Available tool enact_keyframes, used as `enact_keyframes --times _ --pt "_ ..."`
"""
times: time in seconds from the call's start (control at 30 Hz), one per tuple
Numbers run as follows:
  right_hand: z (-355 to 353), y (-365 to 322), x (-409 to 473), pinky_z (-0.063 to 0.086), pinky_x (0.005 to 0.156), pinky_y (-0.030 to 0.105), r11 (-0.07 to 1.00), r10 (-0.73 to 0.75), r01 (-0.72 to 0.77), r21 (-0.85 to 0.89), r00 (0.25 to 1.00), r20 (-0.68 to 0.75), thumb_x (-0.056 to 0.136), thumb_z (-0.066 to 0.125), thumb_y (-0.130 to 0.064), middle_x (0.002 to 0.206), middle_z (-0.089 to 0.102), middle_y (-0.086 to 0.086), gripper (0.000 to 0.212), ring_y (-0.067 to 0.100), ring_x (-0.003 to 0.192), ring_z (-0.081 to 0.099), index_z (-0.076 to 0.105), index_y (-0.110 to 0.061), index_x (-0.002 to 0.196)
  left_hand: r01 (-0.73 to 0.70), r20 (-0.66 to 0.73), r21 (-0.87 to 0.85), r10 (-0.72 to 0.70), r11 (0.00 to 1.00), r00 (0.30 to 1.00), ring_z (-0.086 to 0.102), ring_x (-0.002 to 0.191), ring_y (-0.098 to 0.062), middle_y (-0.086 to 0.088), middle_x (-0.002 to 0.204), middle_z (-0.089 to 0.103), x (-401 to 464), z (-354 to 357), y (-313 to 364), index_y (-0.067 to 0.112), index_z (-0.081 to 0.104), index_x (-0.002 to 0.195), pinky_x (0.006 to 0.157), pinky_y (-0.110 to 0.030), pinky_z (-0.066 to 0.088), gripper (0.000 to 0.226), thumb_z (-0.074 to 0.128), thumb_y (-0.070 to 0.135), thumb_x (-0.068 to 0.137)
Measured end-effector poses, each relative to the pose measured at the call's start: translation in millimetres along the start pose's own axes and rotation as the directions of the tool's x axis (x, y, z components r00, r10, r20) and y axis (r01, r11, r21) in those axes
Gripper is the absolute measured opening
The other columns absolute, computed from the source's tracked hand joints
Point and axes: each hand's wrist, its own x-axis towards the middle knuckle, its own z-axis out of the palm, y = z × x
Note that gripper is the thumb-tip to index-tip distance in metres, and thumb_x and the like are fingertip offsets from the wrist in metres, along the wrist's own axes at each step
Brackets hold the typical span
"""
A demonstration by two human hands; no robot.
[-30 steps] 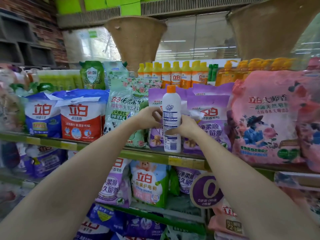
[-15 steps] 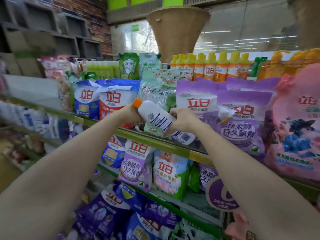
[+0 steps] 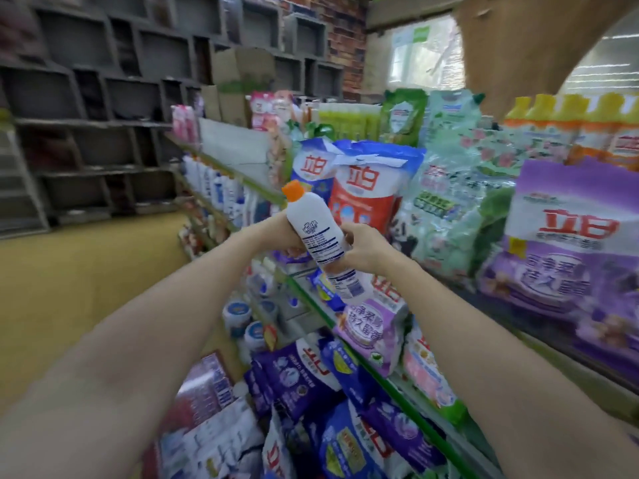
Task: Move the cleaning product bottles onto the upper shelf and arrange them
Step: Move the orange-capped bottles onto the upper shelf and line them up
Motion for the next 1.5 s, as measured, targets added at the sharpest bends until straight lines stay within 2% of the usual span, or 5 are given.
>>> enact_keyframes --times 0.13,0.37,0.8,1.27,1.5 --pt "51 -23 25 0.043 0.062 0.028 0.992 -0.065 0.054 0.11 0.993 0.098 0.069 0.091 -0.025 0.087 0.06 -0.01 0.041 0.009 0.077 0.056 0.063 -0.025 0.099 0.114 0.036 -0.017 -0.113 0.993 0.993 0.066 0.068 -0.012 -0.006 0.079 0.07 -27 -24 -49 0.01 0.07 0.087 0.069 -0.035 0.06 0.014 0.065 -0.002 0.086" --pt "150 -48 68 0.059 0.087 0.048 0.953 -0.026 -0.038 0.301 0.978 0.208 0.07 0.087 -0.02 0.1 0.075 -0.001 0.041 0.021 0.097 0.07 0.07 -0.02 0.107 0.264 0.12 -0.094 -0.252 0.96 0.96 0.072 0.096 -0.029 -0.013 0.105 0.075 -68 -61 -125 0.011 0.071 0.106 0.083 -0.043 0.062 0.034 0.081 -0.001 0.076" --pt "297 -105 125 0.059 0.089 0.044 0.871 -0.022 -0.17 0.461 0.924 0.382 0.069 0.089 -0.002 0.103 0.077 0.002 0.042 0.021 0.1 0.072 0.074 -0.022 0.104 0.359 0.042 -0.47 -0.385 0.807 0.922 0.073 0.099 -0.023 -0.003 0.104 0.077 -100 -82 -274 0.008 0.071 0.111 0.09 -0.041 0.059 0.041 0.086 0.009 0.074" --pt "395 -141 196 0.06 0.081 0.042 0.974 0.034 -0.111 0.195 0.932 0.362 0.071 0.089 -0.029 0.095 0.071 -0.003 0.046 0.017 0.087 0.069 0.063 -0.017 0.107 0.474 -0.008 -0.626 -0.614 0.619 0.79 0.072 0.094 -0.023 -0.007 0.1 0.075 -81 -95 -363 0.013 0.066 0.104 0.08 -0.036 0.061 0.037 0.083 0.035 0.08" --pt "444 -141 257 0.059 0.071 0.039 0.999 -0.044 0.044 0.009 0.929 0.368 0.069 0.084 -0.051 0.095 0.069 -0.004 0.058 0.016 0.081 0.067 0.055 -0.023 0.11 0.532 -0.119 -0.691 -0.803 0.489 0.584 0.073 0.084 -0.029 -0.012 0.096 0.073 -42 -108 -419 0.007 0.061 0.103 0.078 -0.049 0.062 0.07 0.094 0.047 0.056"
